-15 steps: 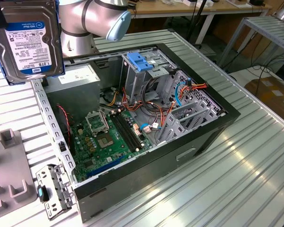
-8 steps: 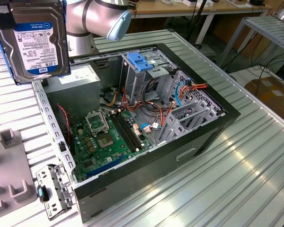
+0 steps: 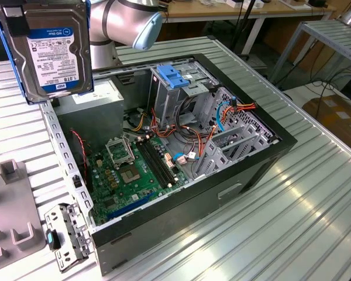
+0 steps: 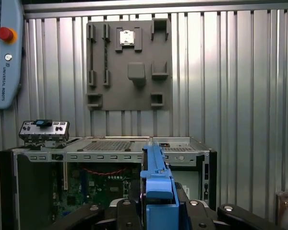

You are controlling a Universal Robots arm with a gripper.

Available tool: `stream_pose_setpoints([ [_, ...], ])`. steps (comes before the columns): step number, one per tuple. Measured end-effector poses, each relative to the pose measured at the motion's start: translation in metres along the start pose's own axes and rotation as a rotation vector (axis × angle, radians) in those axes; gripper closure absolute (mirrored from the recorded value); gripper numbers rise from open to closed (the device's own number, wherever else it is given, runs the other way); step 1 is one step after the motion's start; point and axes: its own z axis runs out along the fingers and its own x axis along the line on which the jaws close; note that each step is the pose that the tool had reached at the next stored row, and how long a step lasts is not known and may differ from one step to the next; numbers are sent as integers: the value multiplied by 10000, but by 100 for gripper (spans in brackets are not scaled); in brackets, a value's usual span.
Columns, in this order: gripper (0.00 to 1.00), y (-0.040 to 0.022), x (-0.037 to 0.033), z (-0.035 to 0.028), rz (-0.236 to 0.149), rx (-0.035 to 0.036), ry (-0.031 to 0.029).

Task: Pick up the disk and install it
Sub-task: 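Pick up the disk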

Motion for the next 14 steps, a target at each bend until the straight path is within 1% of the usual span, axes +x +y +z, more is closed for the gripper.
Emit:
stream_pose_setpoints([
  [5, 63, -92, 24, 4, 10, -1, 1],
  [11, 63, -160, 42, 8, 17, -1, 1],
  [14, 63, -226, 64, 11, 27, -2, 1],
])
